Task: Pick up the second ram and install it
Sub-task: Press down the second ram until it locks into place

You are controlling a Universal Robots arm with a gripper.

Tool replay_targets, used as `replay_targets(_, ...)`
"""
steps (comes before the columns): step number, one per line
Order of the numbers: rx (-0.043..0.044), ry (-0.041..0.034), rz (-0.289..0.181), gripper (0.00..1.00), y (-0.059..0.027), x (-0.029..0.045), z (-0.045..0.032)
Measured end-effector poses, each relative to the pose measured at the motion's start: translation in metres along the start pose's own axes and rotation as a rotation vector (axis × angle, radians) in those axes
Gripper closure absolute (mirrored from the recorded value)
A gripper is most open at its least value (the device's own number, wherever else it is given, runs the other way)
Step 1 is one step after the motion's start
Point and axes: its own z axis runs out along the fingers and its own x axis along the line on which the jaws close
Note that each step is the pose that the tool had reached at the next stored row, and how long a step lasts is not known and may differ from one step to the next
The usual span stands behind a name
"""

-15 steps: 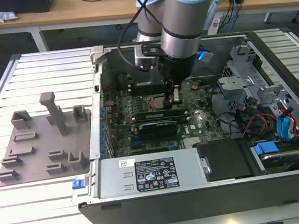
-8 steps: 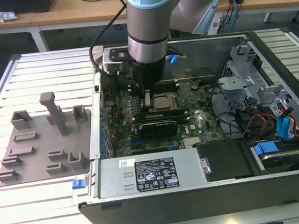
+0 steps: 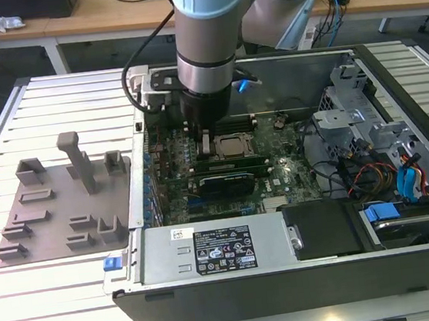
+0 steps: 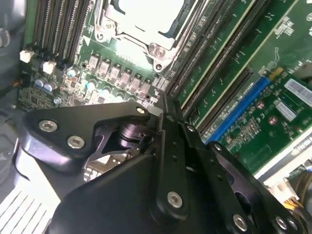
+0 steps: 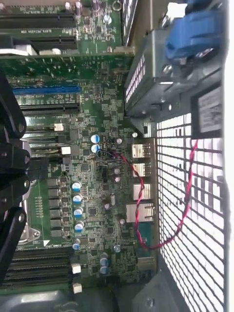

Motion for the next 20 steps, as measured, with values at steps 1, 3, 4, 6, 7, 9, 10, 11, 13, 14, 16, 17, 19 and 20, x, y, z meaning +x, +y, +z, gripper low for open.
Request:
replay_targets(1,0.0003,-0.0002,0.0,0.9,0.0003,-0.0003,-0.0048)
replay_targets(3,0.0002,-0.0001,-0.001,0.9,0.0,0.0076,-0.0054)
replay_targets(4,0.0002,-0.0001,-0.001,0.9,-0.0001,0.0102,-0.0055)
replay_targets(6,-0.0005,-0.0111,-0.002,0.9,-0.0004,0.013,-0.0034)
replay_targets(7,-0.001,-0.0191,-0.003,0.9,-0.0005,0.013,-0.0026)
replay_targets(9,-0.0011,-0.0231,-0.003,0.9,-0.0007,0.0132,0.0004)
replay_targets(10,-0.0011,-0.0231,-0.003,0.9,-0.0007,0.0133,0.0017)
replay_targets(11,-0.0018,-0.0221,-0.003,0.9,-0.0008,0.0136,0.0035)
replay_targets(13,-0.0015,-0.0223,-0.003,0.9,-0.0011,0.0137,0.0066)
replay_targets(14,-0.0013,-0.0229,-0.003,0.9,-0.0011,0.0137,0.0067)
replay_targets(16,-0.001,-0.0233,-0.003,0.9,-0.0019,0.013,-0.0009)
replay_targets(17,-0.0077,-0.0229,-0.002,0.9,-0.0113,0.0125,-0.0016)
replay_targets(19,-0.0229,-0.0219,-0.001,0.9,-0.0272,0.0116,-0.0025)
replay_targets(20,-0.0298,-0.0215,0.0,0.9,-0.0348,0.0112,-0.0028)
